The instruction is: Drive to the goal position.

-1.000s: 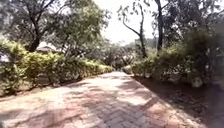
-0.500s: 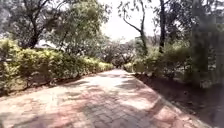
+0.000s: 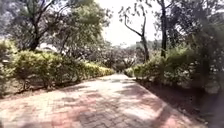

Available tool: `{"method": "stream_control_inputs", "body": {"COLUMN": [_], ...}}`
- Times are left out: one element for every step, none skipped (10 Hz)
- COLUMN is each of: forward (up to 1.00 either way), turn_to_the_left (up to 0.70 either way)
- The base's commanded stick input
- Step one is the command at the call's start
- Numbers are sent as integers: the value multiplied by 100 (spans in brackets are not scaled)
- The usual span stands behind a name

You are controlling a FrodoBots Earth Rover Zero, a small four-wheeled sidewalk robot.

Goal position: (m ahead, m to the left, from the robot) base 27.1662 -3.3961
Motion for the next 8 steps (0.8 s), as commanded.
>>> {"method": "stream_control_inputs", "body": {"forward": [50,50,50,50,50,50,50,50], "turn_to_the_left": [0,0,0,0,0,0,0,0]}}
